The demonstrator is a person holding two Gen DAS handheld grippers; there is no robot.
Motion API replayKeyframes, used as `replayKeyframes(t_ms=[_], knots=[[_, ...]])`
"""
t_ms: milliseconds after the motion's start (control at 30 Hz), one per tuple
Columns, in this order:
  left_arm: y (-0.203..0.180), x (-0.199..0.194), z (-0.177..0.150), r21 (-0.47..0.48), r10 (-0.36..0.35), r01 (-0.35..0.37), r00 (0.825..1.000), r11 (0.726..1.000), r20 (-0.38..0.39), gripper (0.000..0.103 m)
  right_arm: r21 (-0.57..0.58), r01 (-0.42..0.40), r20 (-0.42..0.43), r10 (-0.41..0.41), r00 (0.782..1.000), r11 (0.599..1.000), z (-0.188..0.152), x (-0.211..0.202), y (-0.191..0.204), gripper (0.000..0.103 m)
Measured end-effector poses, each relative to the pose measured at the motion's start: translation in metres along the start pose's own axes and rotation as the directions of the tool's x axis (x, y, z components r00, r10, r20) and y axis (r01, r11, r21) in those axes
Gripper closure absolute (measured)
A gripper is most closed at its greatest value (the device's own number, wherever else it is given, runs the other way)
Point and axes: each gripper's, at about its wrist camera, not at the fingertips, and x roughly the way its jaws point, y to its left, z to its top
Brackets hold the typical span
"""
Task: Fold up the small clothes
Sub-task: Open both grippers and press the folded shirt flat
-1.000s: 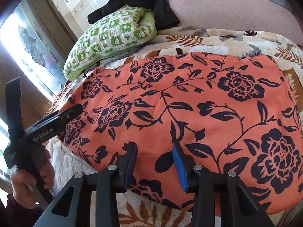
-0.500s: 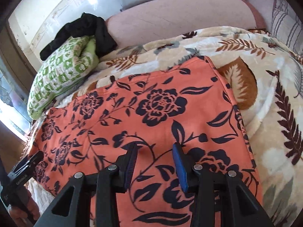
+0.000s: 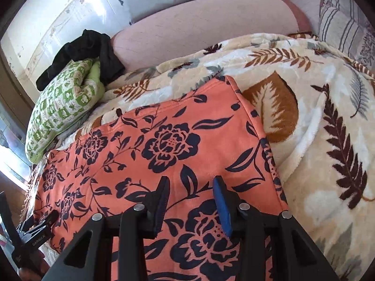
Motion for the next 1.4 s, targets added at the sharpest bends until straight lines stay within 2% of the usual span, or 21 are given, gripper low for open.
replayKeyframes(t_ms=[167,367,500,567,633,667,900,1100,1200,1267,1333,1400], knots=[[-0.001,0.001,0.000,0.004,0.005,-0.005,1.000,1.000,0.003,0.003,-0.072,0.045,0.016,-0.044,0.999,0.996,-0.004,0.001,0.010,0.059],[-0.001,0.002,0.000,0.002,0.002,-0.002,1.000,1.000,0.002,0.002,-0.028,0.012,0.027,-0.011,1.000,1.000,0.000,-0.009,0.004,0.059],[0.000,0.004,0.000,0.001,0.002,-0.002,1.000,1.000,0.003,0.001,-0.042,0.059,0.086,-0.056,0.995,0.997,0.005,-0.021,0.002,0.059],[0.000,0.004,0.000,0.000,0.001,-0.001,1.000,1.000,0.004,0.000,-0.027,0.053,0.054,-0.052,0.997,0.998,0.005,-0.015,-0.002,0.059],[-0.001,0.005,-0.001,0.000,0.002,-0.002,1.000,1.000,0.005,0.000,0.009,0.045,-0.036,-0.044,0.998,0.999,0.002,0.002,-0.010,0.059],[-0.001,0.005,-0.001,0.001,0.003,-0.003,1.000,1.000,0.006,0.000,0.019,0.040,-0.035,-0.039,0.999,0.999,0.001,0.005,-0.012,0.059],[0.000,0.006,0.000,-0.002,0.000,0.000,1.000,1.000,0.004,0.000,0.022,0.020,0.018,-0.021,1.000,1.000,0.003,-0.009,-0.011,0.059],[0.000,0.006,-0.001,-0.001,0.000,0.000,1.000,1.000,0.005,0.000,-0.023,-0.043,0.084,0.045,0.995,0.999,0.004,-0.024,0.003,0.059],[0.000,0.006,-0.001,0.000,0.002,-0.002,1.000,1.000,0.008,0.000,-0.055,-0.062,0.062,0.066,0.996,0.997,0.000,-0.020,0.013,0.059],[-0.001,0.006,-0.001,0.001,0.005,-0.005,1.000,1.000,0.010,0.000,-0.072,-0.071,0.000,0.071,0.997,0.995,-0.004,-0.008,0.017,0.059],[-0.001,0.007,-0.001,0.004,0.009,-0.009,1.000,1.000,0.011,0.000,-0.100,-0.049,-0.076,0.041,0.996,0.994,-0.011,0.009,0.021,0.058],[-0.002,0.007,-0.001,0.005,0.011,-0.011,1.000,1.000,0.013,0.000,-0.145,-0.027,-0.043,0.021,0.999,0.989,-0.014,0.006,0.027,0.057]])
